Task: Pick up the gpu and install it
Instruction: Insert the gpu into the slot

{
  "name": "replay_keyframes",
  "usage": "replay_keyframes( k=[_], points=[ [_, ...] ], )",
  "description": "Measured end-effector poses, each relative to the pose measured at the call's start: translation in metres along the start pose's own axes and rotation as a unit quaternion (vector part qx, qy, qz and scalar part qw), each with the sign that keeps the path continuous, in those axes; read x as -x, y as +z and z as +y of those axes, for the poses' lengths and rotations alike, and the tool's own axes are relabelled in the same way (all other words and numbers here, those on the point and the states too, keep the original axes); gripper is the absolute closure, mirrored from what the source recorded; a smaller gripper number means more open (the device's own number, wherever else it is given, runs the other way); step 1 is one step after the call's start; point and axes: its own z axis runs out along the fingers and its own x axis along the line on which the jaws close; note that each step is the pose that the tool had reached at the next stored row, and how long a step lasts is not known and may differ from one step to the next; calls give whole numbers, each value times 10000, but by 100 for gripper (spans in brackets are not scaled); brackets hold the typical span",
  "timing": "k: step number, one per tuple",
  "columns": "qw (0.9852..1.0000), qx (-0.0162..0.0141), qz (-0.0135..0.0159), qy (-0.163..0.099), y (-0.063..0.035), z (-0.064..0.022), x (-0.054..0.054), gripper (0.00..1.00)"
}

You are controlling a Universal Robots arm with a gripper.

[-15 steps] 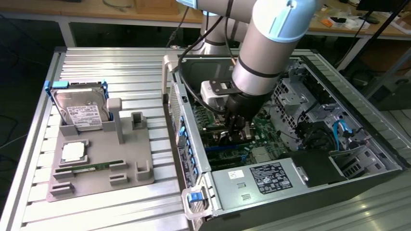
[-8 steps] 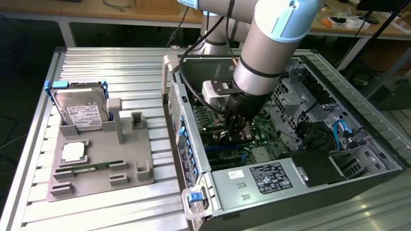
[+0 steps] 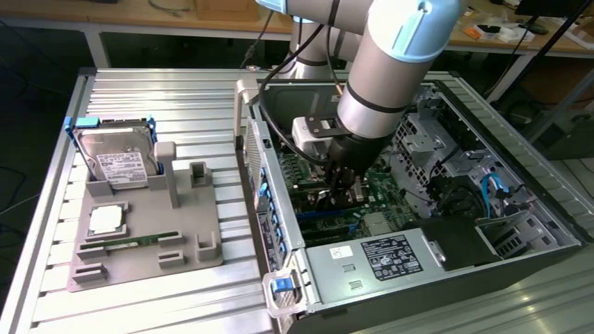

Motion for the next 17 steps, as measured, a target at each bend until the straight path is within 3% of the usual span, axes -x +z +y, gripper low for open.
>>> replay_keyframes(
  k=[17],
  points=[
    [10000,0,0,0,40,0,-1,73]
  ],
)
